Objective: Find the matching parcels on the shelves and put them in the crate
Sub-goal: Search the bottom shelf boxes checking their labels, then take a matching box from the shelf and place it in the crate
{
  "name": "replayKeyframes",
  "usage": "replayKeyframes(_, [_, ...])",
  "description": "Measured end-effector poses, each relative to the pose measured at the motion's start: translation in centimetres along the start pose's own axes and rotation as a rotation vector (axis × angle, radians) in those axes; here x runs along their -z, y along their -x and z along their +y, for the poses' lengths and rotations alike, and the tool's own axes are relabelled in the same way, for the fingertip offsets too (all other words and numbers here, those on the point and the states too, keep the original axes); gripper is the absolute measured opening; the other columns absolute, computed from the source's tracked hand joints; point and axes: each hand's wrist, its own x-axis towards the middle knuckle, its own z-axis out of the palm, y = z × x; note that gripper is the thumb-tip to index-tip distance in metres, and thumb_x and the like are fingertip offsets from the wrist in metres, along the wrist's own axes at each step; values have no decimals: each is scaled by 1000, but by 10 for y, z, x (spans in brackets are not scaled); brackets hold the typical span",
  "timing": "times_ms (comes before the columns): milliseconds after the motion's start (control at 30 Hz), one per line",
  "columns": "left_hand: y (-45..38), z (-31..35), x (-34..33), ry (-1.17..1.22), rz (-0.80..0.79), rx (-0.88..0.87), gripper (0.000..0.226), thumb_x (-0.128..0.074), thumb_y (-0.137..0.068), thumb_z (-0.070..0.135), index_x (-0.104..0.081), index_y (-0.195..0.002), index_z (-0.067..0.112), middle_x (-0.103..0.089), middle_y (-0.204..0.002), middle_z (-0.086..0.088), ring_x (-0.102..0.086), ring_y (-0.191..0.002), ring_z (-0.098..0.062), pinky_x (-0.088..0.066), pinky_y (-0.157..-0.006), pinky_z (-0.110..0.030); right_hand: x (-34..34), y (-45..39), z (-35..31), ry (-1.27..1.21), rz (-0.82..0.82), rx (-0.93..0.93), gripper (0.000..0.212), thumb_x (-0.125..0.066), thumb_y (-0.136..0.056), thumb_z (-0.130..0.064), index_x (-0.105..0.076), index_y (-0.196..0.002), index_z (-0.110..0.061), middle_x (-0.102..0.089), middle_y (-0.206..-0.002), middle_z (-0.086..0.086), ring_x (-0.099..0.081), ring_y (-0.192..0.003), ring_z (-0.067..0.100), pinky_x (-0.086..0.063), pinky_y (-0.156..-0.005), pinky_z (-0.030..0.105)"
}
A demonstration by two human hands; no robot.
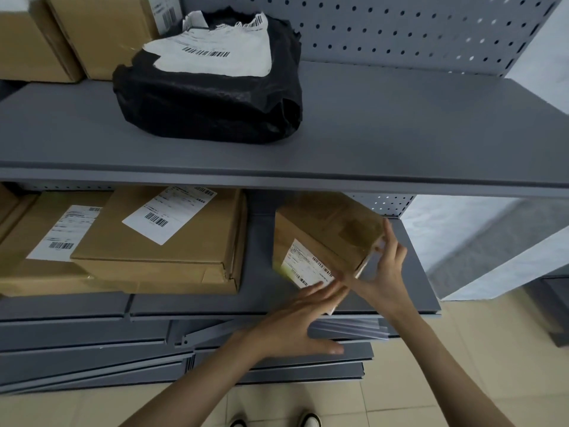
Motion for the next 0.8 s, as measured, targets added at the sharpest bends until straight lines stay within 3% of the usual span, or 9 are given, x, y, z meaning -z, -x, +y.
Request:
replayKeyframes(67, [-10, 8, -2, -28, 57, -78, 87, -53, -81, 61, 12, -138, 54, 15, -147, 37, 15, -135, 15, -2, -111, -18, -5, -3, 1, -19, 21, 29, 127, -89, -51, -39, 4, -137, -49, -19, -138, 3, -25, -134, 30, -36, -106, 49])
replayKeyframes(133, [-14, 4, 0, 16, 173, -42, 77, -59, -81, 53, -17, -144, 37, -17, -153, 18, -14, -140, 0, -19, -113, -23, -8, -8, 7, -22, 23, 31, 131, -91, -49, -34, 4, -140, -46, -19, -140, 5, -21, -134, 29, -32, -105, 47])
replayKeyframes(200, [-12, -9, 8, 19, 333, 71, 57, -62, -82, 45, -38, -129, 24, -39, -137, 6, -35, -128, -10, -32, -103, -24, -7, -12, 15, -84, -4, -21, 139, -92, -45, -37, 5, -145, -41, -15, -145, 2, -20, -137, 27, -30, -104, 41])
replayKeyframes(267, [-8, -26, 20, 13, 531, 211, 53, -67, -80, 34, -39, -121, 19, -38, -126, 3, -36, -125, -15, -28, -99, -20, -5, -15, 24, -155, -25, -100, 147, -88, -38, -45, 11, -145, -38, -6, -152, -1, -18, -140, 26, -27, -108, 42])
replayKeyframes(333, [-7, -43, 35, 88, 662, 351, 77, -75, -73, 27, -29, -135, 17, -30, -135, -4, -28, -132, -19, -26, -109, -28, -6, -18, 37, -179, -58, -181, 151, -86, -35, -44, 17, -145, -37, 1, -156, -2, -13, -144, 25, -21, -113, 47])
replayKeyframes(433, [-18, -60, 53, 362, 603, 520, 122, -83, -65, 24, 6, -148, 21, -2, -157, 0, -7, -144, -19, -16, -116, -40, -15, -19, 55, -162, -190, -287, 151, -92, -42, -30, 19, -145, -33, 4, -158, -2, -8, -146, 26, -18, -116, 52])
replayKeyframes(533, [-32, -74, 57, 537, 504, 567, 129, -84, -64, 16, 15, -146, 25, 4, -158, 3, -6, -145, -18, -14, -117, -39, -27, -21, 67, -205, -280, -307, 140, -92, -51, -18, 11, -145, -30, -10, -155, 1, -18, -143, 27, -26, -113, 53])
replayKeyframes(667, [-44, -81, 45, 626, 375, 567, 104, -81, -67, 10, -13, -145, 24, -34, -148, 2, -38, -120, -4, -33, -98, -19, -38, -24, 75, -286, -349, -397, 116, -86, -61, -9, -4, -142, -21, -34, -125, -13, -37, -132, 28, -43, -104, 44])
replayKeyframes(800, [-46, -79, 42, 658, 453, 543, 87, -79, -70, 13, -25, -137, 28, -38, -142, 5, -35, -113, -1, -30, -92, -20, -36, -22, 79, -305, -341, -341, 107, -85, -63, -14, -9, -138, -24, -42, -126, -8, -47, -123, 23, -47, -100, 41])
